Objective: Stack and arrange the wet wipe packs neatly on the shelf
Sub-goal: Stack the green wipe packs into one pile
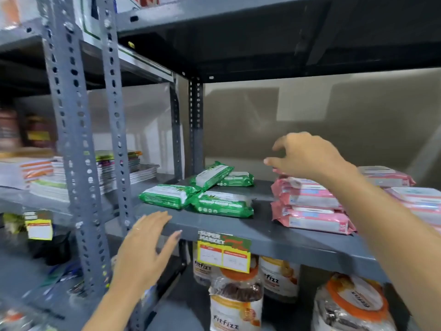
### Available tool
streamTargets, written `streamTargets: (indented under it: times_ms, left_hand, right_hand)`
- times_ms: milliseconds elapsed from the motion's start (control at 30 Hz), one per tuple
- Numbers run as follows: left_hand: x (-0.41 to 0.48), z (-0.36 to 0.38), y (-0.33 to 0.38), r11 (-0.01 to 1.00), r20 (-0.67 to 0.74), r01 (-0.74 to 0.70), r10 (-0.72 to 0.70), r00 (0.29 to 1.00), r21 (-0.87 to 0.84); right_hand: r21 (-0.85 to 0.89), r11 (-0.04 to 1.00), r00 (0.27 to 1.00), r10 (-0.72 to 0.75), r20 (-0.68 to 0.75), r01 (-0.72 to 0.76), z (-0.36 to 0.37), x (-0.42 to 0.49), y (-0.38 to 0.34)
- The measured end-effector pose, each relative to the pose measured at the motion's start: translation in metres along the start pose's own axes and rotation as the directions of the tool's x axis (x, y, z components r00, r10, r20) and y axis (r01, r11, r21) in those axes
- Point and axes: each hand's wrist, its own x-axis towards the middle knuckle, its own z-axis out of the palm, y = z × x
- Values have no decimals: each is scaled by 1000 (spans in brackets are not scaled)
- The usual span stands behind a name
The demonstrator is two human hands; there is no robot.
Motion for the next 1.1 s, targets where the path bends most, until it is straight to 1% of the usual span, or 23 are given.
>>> streamTargets:
  times_ms: [100,167,267,333,433,500,533,600,700,767,800,833,933,1033,1100]
  left_hand:
    - [2,15,-9,998,-111,-44,38,993,-52]
    - [6,21,-15,994,-178,-104,96,979,-39]
    - [9,29,-21,984,-229,-177,170,959,-12]
    - [9,32,-24,980,-243,-199,194,950,0]
    - [10,35,-27,976,-285,-219,211,935,5]
    - [10,37,-28,973,-304,-229,220,927,4]
    - [10,39,-29,974,-310,-227,215,926,0]
    - [10,40,-29,976,-315,-216,198,928,-22]
    - [9,42,-28,978,-315,-204,183,931,-36]
    - [9,42,-28,977,-316,-209,187,930,-37]
    - [9,42,-27,977,-313,-208,185,932,-39]
    - [9,42,-27,978,-309,-206,185,933,-40]
    - [8,42,-26,979,-303,-195,171,938,-51]
    - [8,42,-25,981,-304,-182,155,940,-64]
    - [7,42,-24,982,-306,-174,145,941,-71]
  right_hand:
    - [70,990,992,-124,15,123,20,19,-47]
    - [107,975,976,-204,76,195,34,31,-77]
    - [214,938,933,-313,177,273,56,49,-111]
    - [295,913,903,-355,241,281,72,59,-132]
    - [380,898,839,-375,394,222,94,70,-155]
    - [365,905,805,-379,456,218,106,75,-163]
    - [353,909,807,-375,456,223,110,78,-165]
    - [377,900,832,-373,410,218,116,81,-166]
    - [449,870,887,-357,293,202,111,83,-162]
    - [459,866,925,-319,207,196,99,84,-153]
    - [454,872,936,-296,189,184,90,84,-144]
    - [448,877,937,-287,199,174,79,84,-133]
    - [445,883,893,-314,323,150,53,80,-92]
    - [426,898,880,-289,376,112,51,71,-59]
    - [356,930,842,-262,472,91,58,63,-46]
